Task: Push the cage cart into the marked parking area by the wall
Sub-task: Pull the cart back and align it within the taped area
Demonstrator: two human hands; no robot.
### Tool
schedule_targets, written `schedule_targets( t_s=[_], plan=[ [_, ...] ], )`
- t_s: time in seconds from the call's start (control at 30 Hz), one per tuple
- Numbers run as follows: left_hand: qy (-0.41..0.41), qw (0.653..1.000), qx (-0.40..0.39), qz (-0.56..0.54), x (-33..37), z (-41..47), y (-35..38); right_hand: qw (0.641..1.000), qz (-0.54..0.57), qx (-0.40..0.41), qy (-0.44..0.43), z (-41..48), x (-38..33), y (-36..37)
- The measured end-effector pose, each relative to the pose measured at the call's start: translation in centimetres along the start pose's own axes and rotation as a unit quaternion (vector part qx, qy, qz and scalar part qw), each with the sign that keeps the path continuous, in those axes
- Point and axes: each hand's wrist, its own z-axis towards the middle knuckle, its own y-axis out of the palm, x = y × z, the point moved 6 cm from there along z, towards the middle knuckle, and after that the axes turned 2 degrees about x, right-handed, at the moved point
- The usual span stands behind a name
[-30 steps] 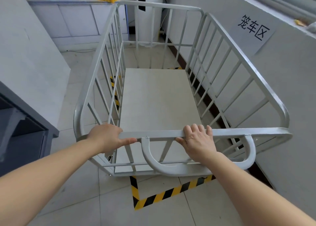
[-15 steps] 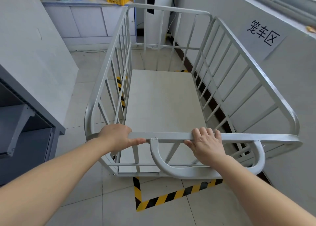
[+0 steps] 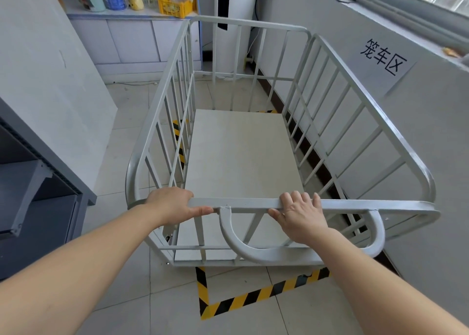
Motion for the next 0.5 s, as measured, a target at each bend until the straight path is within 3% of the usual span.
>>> schedule_targets(
  t_s=[0.27, 0.37, 0.5],
  plan=[
    [-0.036, 0.998, -0.039, 0.046, 1.5, -0.8, -0.9, 0.998, 0.042, -0.028, -0.047, -2.2, 1.5, 0.1],
    [-0.026, 0.998, 0.021, 0.053, 3.9, -1.3, -1.8, 0.997, 0.044, -0.037, -0.056, -3.9, 2.6, -0.2],
    [0.059, 0.984, 0.132, 0.106, 8.1, -2.5, -3.1, 0.997, 0.048, -0.028, -0.058, -6.3, 4.2, -0.1]
  ],
)
